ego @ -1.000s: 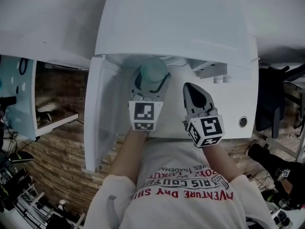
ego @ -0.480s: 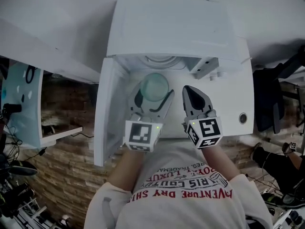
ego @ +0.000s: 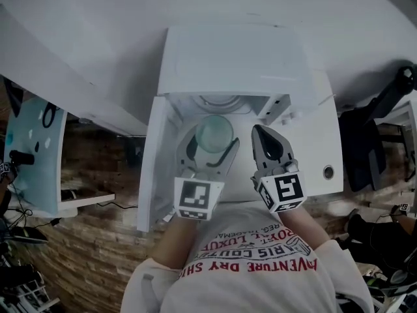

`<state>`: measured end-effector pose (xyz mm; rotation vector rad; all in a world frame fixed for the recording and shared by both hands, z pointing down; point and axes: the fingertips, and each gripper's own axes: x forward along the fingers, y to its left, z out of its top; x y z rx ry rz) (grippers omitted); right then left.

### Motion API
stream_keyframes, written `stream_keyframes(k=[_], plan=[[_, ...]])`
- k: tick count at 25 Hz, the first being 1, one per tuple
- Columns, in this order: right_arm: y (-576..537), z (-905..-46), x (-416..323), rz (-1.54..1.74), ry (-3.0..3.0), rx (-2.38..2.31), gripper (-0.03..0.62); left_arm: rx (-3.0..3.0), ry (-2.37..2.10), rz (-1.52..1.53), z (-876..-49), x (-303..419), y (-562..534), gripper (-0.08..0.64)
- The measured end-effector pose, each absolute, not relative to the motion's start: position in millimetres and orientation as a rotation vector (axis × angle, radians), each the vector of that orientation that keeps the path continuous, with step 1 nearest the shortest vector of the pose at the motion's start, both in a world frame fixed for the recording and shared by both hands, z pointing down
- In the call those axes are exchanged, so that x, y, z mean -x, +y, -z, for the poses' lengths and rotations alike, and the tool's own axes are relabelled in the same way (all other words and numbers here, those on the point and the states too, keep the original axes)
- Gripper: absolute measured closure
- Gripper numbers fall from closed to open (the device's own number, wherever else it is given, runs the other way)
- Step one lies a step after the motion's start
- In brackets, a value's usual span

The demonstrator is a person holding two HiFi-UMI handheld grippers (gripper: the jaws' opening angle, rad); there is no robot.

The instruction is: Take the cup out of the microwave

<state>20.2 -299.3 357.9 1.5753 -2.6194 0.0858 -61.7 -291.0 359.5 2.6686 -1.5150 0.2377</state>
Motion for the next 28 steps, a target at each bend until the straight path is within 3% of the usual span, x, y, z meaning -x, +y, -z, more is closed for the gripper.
stream_keyframes(k=[28], plan=[[-305.8, -369.5, -23.5, -0.124, -2.588, -1.524, 0.581, -2.617, -1.552, -0.262, -364.5, 59.7, -310.3, 0.199]])
